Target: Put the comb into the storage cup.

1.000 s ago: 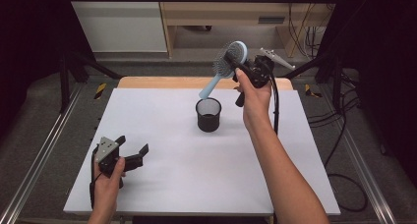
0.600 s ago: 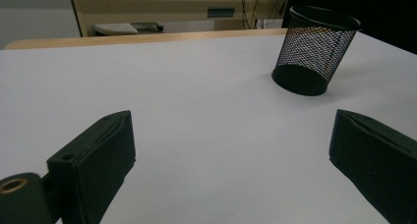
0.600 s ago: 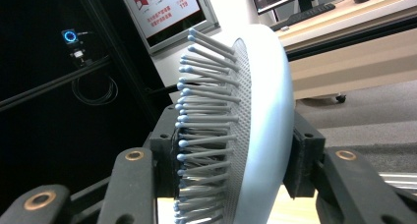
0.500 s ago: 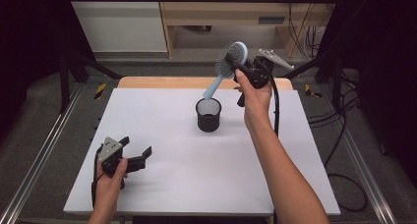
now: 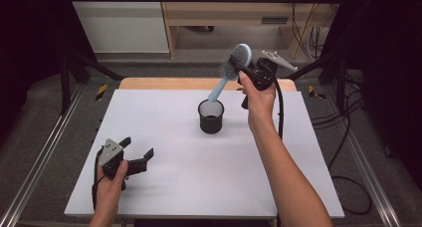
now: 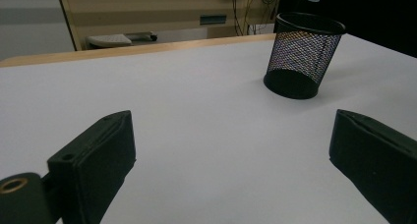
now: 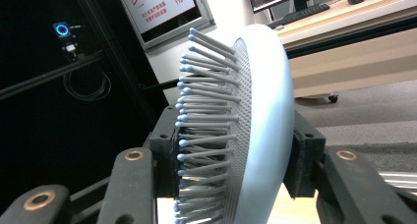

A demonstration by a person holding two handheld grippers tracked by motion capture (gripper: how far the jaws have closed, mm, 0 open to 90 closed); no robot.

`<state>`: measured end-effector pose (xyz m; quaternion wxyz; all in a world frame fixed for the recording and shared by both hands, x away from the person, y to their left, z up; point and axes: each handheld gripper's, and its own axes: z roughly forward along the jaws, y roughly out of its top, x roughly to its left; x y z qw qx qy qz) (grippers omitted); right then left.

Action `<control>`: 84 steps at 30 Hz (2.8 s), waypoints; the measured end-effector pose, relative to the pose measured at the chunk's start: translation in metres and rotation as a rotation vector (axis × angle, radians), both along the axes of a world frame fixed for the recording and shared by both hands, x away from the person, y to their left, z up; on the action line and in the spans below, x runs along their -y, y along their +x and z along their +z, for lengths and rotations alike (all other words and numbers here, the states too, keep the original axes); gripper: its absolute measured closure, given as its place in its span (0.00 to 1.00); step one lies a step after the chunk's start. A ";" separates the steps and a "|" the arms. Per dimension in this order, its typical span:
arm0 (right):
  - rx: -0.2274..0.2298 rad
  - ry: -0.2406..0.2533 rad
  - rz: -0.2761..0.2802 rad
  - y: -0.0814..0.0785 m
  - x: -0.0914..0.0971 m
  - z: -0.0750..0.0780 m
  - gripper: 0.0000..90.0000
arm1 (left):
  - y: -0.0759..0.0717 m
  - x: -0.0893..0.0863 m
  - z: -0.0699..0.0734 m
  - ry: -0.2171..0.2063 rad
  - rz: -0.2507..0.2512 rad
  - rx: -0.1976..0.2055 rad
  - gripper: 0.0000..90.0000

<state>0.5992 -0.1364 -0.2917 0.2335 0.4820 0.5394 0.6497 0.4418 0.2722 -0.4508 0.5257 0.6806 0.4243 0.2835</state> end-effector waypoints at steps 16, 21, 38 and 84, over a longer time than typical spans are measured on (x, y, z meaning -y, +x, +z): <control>-0.002 -0.048 0.008 -0.002 -0.005 -0.004 0.57 | -0.001 0.000 0.001 0.011 -0.001 0.010 0.04; -0.016 -0.049 0.004 -0.001 -0.002 -0.009 0.57 | 0.000 0.001 0.001 0.006 -0.010 0.002 0.04; -0.060 -0.042 0.004 -0.001 0.007 -0.030 0.56 | 0.000 0.002 0.000 0.008 -0.019 -0.001 0.04; -0.134 -0.011 0.021 -0.001 -0.008 -0.084 0.56 | 0.001 0.007 -0.001 0.020 -0.053 -0.005 0.04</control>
